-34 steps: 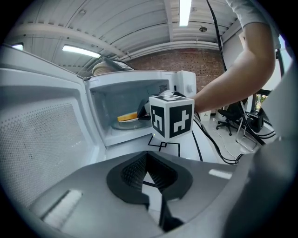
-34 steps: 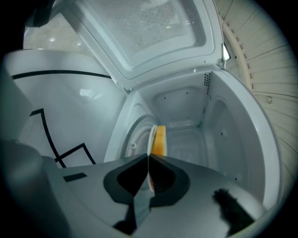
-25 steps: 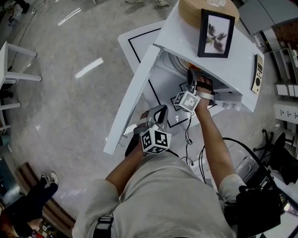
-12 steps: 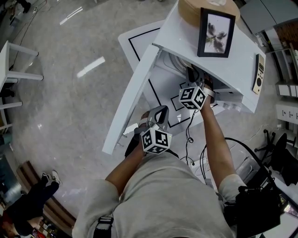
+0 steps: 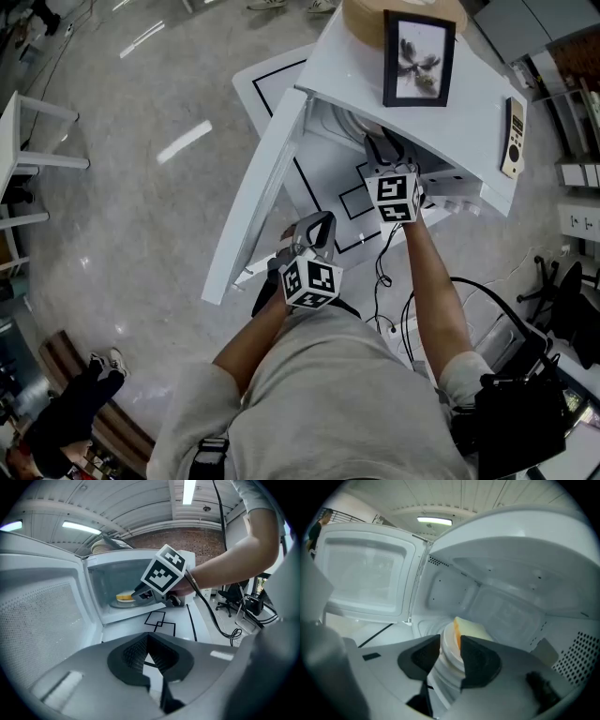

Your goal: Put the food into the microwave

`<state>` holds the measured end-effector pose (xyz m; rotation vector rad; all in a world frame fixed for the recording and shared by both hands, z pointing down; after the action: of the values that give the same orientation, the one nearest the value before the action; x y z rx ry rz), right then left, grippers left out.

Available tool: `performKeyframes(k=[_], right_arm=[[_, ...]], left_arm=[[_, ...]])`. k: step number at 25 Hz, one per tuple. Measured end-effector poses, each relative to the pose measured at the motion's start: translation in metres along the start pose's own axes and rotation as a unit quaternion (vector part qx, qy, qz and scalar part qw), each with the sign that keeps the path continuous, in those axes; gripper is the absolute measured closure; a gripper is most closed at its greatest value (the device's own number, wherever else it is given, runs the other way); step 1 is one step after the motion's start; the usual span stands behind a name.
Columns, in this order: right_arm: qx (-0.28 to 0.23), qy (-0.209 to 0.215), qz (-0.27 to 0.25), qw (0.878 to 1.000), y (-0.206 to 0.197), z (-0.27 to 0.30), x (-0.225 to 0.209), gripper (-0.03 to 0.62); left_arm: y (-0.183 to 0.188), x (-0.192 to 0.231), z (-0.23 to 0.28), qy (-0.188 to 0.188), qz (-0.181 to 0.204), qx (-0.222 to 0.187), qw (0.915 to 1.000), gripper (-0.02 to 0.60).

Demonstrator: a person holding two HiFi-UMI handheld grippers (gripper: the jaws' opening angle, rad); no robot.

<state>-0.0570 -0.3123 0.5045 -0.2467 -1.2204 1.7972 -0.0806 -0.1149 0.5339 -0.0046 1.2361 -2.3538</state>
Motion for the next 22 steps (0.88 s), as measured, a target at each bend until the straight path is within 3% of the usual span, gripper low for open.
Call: performKeyframes(k=[6, 8, 10, 14, 22], right_arm=[[-0.037, 0.008, 0.019, 0.999, 0.008, -0.038, 0.011, 0.463], [-0.056, 0.006, 0.042, 0.997, 0.010, -0.054, 0.015, 0.545], [-0.077, 0.012, 0.075, 0.994, 0.013, -0.074, 0.017, 0.581], [-0.100, 0.028, 0.125, 0.987, 0.014, -0.114, 0.027, 0.582], [-0.121, 0.023, 0.136, 0.983, 0.010, -0.186, 0.048, 0.582]], left_arm=[[0.007, -0.004, -0.009, 0.008, -0.018, -0.007, 0.9998, 0.574], [0.010, -0.007, -0.012, 0.011, -0.024, -0.012, 0.9996, 0.574], [0.014, -0.011, -0.017, 0.014, -0.028, -0.019, 0.9993, 0.574], [0.023, -0.022, -0.026, 0.015, -0.045, -0.039, 0.9981, 0.574], [0.051, -0.042, -0.049, 0.015, -0.063, -0.090, 0.9938, 0.574]])
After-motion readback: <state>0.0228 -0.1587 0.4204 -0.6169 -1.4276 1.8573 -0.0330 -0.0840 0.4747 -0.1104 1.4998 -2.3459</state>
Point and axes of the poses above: the fingertips, and each gripper's own axes: z forward along the fingers, x to its left, y out of its top, the point moved 3 cm from there along -z, backward along the fingers, and after that the axes turned 7 degrees about z, right-handed, at the moved point
